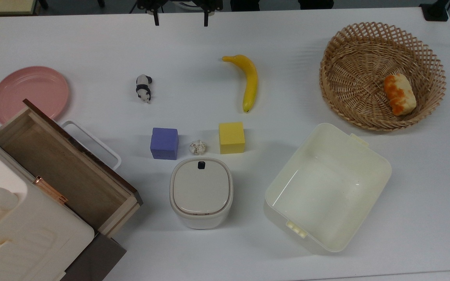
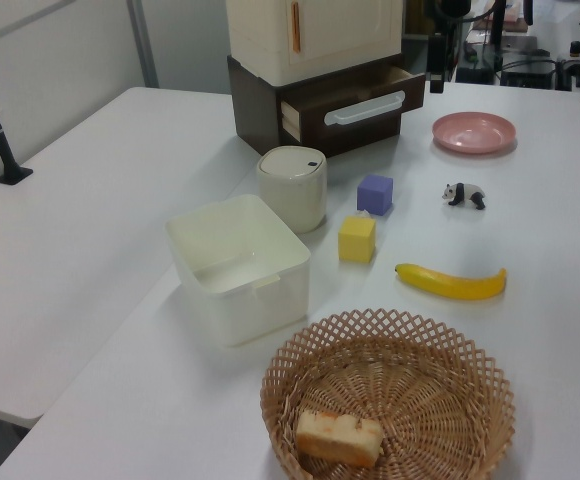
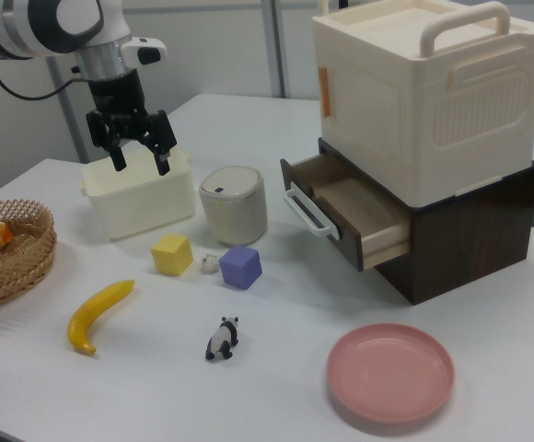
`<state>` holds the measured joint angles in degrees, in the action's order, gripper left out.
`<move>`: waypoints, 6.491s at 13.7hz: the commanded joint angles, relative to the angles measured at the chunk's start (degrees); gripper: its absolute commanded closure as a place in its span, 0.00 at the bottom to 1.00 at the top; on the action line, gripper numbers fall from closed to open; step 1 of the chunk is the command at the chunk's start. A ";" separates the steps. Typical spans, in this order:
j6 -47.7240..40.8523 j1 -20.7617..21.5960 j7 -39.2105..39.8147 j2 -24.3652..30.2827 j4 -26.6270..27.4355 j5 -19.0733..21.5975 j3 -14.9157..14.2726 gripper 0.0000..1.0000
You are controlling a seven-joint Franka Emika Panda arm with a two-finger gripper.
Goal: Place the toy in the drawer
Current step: 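Move the gripper over the panda figurine and lower it, then close the gripper on the black-and-white panda figurine, then lift the panda figurine up off the table, then carry the panda figurine over the open wooden drawer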
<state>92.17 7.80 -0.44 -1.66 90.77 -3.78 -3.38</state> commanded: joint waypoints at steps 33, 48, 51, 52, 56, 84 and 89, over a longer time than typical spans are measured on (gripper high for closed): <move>17.22 -12.02 16.96 5.71 25.48 -0.70 -1.37 0.00; 38.09 -12.63 16.43 -5.54 36.06 -3.34 -1.37 0.70; 37.48 -12.72 16.43 -5.11 35.71 -3.34 -1.37 0.76; 37.30 -12.63 16.43 -4.67 35.36 -3.34 -1.37 0.76; 30.65 -12.11 16.35 -4.40 29.93 -3.34 -1.37 0.76; 21.98 -3.84 33.12 -11.25 -4.02 -5.79 -1.28 0.75; 39.99 -7.53 37.78 -17.57 -4.28 -7.90 -1.54 0.75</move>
<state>123.94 1.85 34.01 -15.76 87.78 -9.96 -4.49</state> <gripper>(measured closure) 0.604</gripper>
